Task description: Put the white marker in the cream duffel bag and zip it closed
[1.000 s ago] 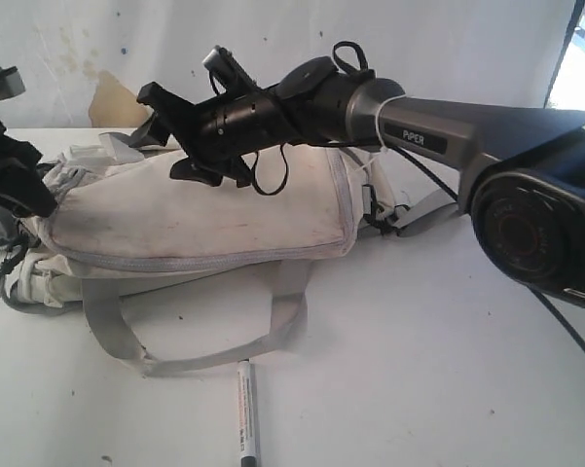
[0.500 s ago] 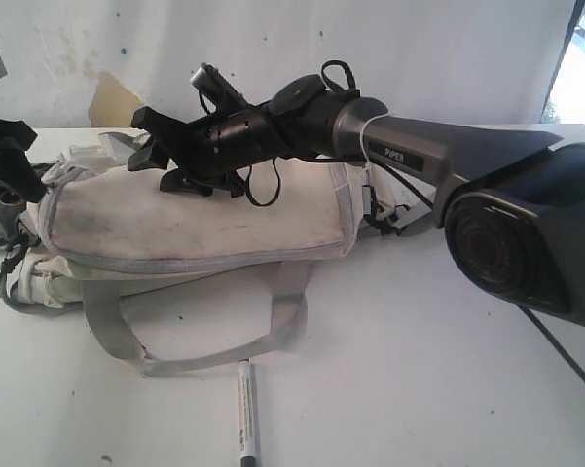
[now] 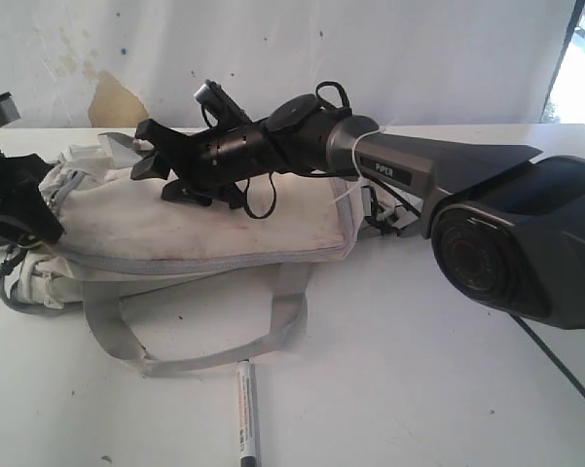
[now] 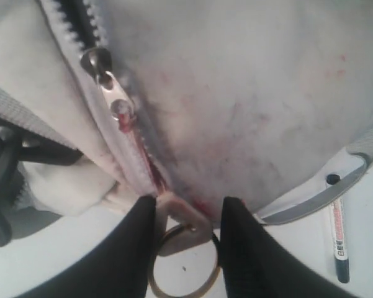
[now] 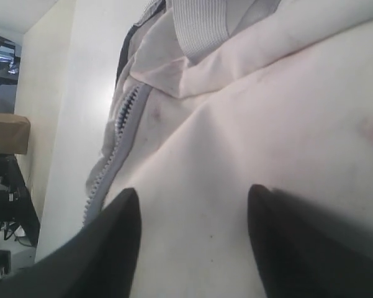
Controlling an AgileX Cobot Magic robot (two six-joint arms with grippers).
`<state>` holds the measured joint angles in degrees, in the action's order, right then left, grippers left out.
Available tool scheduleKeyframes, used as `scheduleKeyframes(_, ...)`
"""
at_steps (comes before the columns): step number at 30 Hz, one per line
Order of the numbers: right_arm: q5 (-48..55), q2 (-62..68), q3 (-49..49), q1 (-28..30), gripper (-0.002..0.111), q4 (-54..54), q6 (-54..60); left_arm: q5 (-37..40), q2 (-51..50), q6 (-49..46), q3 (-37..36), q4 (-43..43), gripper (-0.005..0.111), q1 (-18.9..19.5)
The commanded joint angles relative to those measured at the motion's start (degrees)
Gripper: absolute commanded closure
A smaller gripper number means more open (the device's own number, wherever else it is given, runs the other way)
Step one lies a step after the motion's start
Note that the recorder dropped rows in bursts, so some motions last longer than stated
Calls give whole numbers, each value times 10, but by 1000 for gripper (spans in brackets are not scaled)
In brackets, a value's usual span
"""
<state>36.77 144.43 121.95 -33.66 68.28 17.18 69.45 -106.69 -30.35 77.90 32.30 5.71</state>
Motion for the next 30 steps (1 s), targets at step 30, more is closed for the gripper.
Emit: scheduleKeyframes(30,-9,18,2,-1,59,2,9,5,135,67,-139,41,107,-2)
